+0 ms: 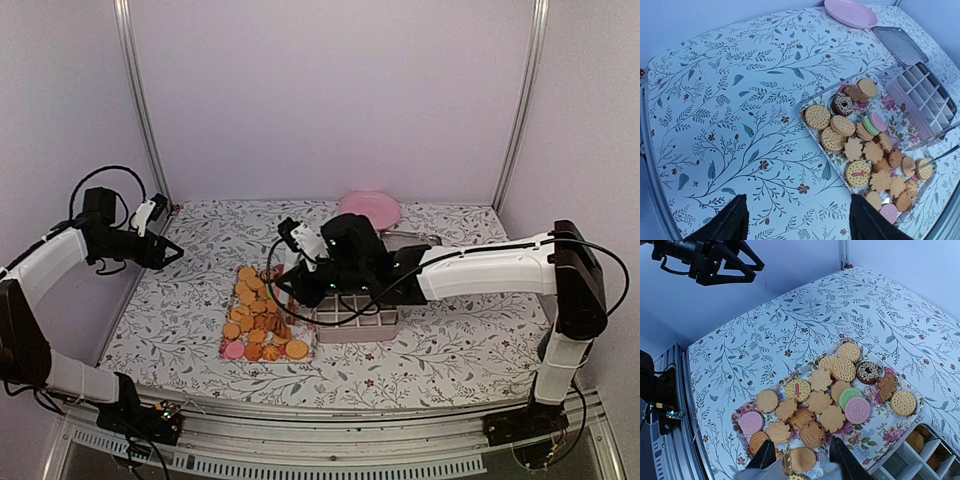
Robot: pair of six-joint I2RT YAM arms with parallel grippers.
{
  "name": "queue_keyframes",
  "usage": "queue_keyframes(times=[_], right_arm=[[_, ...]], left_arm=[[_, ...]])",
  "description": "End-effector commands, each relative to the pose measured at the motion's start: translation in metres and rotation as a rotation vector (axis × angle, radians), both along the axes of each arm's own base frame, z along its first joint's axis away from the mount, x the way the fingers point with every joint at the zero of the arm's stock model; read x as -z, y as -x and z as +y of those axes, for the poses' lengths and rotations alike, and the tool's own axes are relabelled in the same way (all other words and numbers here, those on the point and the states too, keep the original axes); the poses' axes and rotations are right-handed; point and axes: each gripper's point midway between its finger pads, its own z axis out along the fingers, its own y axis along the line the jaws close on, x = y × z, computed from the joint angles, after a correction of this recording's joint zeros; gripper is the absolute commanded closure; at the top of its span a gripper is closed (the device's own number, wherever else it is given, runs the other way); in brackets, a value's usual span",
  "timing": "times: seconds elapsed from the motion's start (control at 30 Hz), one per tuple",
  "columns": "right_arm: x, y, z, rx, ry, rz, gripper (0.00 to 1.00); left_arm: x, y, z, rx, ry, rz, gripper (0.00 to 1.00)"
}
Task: Pack the cookies
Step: Pick up the fake cookies from the plate.
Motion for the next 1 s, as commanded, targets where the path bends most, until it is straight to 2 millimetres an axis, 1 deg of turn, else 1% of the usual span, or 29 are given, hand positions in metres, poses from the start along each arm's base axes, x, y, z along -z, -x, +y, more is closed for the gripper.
queue_keyframes(times=[0.0,0.07,0.27,0.47,0.63,0.8,0.97], right_arm=[[0.005,-0.002,0.004,0.015,-0.011,-0.016,0.62],[0.009,-0.002,0.004,0.016,-0.004,-0.012,0.6],[0.022,0.0,0.006,0.005,0.011,0.012,0.59],[0.028,0.002,0.007,-0.002,0.011,0.03,0.59],[0.028,0.006,0.01,-0.02,0.0,0.045,0.67],[0.028,0.013,0.013,-0.035,-0.008,0.061,0.69],[0.029,0.015,0.012,-0.033,-0.018,0.082,0.75]], left_arm=[[-0.009,-0.001,0.001,0.001,0.005,-0.037,0.3],[-0.01,-0.001,0.001,0.001,0.005,-0.04,0.3],[-0.011,-0.001,0.002,-0.001,0.002,-0.043,0.3],[-0.011,-0.001,0.001,0.003,0.008,-0.042,0.3],[-0.011,-0.001,0.002,0.001,0.004,-0.042,0.3],[-0.012,-0.002,0.002,0.003,0.006,-0.046,0.3],[-0.012,-0.001,0.001,0.007,0.009,-0.046,0.3]])
